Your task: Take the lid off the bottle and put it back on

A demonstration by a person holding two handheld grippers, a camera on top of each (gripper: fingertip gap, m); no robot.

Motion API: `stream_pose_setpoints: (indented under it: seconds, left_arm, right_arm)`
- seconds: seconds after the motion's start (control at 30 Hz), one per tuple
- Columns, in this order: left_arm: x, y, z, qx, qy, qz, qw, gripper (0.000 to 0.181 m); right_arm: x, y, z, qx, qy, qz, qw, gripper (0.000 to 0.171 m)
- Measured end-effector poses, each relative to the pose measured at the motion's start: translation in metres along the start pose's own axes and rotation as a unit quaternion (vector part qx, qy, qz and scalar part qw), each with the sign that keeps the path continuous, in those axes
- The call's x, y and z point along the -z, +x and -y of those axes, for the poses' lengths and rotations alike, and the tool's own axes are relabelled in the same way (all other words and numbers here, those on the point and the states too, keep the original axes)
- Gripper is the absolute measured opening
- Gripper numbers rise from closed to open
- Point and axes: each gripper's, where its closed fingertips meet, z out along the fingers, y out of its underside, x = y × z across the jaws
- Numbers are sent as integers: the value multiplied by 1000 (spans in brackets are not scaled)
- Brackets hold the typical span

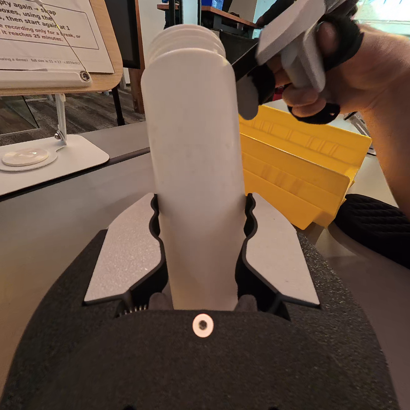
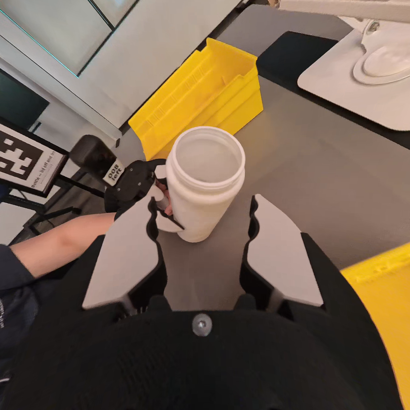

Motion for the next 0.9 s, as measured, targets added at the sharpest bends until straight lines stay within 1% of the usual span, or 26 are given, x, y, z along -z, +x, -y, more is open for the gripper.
stream_pose_setpoints:
  seconds: [0.07,0.13,0.23,0.3,0.4,0.5,0.6,0.83,0.9]
  left_arm:
    - [1,1,0,-4,1,-2,1000,75]
    - [2,2,0,-8,4,-2,1000,75]
    - [3,-1,2,-12,14,0,1000,75]
    - [1,-5,3,-24,12,11,1000,75]
    - [-4,-11,2,-42,-2,34,999,75]
    - [-9,-18,-1,-57,-15,56,997,75]
    - [-12,-22,-3,-65,-14,75,995,75]
    - [-13,-22,-1,-49,-10,79,996,74]
    - [-7,-18,8,-28,14,73,997,74]
  right_arm:
    - [-13,-2,-4,-8,-13,4,1000,81]
    - [-23,-3,-10,-9,-32,8,999,73]
    - [-26,-6,-8,27,-32,-3,999,70]
    - [-27,-12,-2,79,-24,-20,996,69]
    - [-29,-20,4,176,-19,-66,982,69]
    - [-33,-24,3,227,-32,-103,968,68]
    - [-35,-23,-2,243,-50,-110,962,65]
    - [-35,-21,-2,227,-44,-99,968,65]
    - [-33,-23,1,228,-37,-97,968,65]
